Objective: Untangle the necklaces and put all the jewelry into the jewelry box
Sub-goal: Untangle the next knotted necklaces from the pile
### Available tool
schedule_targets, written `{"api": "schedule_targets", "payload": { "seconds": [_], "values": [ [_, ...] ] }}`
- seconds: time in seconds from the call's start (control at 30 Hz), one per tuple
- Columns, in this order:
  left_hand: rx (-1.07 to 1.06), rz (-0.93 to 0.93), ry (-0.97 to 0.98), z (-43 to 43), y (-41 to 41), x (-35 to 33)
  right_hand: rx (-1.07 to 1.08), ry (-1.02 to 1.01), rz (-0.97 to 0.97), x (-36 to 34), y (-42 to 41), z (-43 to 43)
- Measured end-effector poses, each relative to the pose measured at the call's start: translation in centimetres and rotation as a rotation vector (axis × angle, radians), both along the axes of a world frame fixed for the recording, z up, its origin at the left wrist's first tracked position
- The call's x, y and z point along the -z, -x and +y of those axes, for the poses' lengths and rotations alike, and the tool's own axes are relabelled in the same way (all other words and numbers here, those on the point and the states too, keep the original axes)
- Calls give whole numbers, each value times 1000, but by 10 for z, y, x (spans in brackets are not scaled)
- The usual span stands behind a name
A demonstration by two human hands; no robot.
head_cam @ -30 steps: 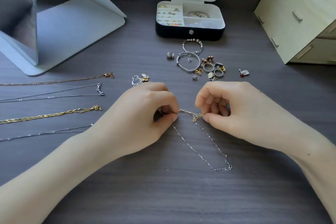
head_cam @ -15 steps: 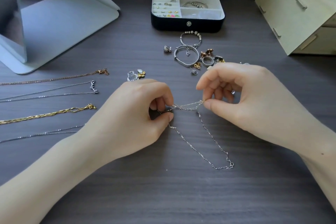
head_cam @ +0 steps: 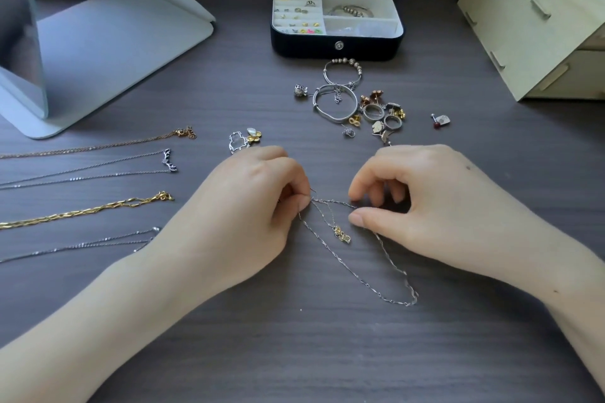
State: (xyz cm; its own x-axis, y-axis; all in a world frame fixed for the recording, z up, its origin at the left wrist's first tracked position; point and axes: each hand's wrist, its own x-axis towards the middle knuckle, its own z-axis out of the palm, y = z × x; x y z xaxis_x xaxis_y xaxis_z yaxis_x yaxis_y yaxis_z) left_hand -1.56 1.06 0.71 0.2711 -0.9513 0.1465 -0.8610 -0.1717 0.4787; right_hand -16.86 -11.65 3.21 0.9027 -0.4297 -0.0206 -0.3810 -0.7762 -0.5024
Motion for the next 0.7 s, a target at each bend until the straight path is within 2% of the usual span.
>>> {"api": "schedule_targets", "payload": {
  "seconds": [0.2,0.3,0.5,0.7],
  "values": [
    [19,81,-54,4,-3,-6,7,7,67,2,-2,6],
    [34,107,-54,5,-4,-8,26,-11,34,2,-3,5],
    [45,123,-59,6,-6,-9,0,-247,-91,-6,0,3],
    [79,143,-82,8,-9,-12,-131,-416,44,-13,3,8]
  ]
}}
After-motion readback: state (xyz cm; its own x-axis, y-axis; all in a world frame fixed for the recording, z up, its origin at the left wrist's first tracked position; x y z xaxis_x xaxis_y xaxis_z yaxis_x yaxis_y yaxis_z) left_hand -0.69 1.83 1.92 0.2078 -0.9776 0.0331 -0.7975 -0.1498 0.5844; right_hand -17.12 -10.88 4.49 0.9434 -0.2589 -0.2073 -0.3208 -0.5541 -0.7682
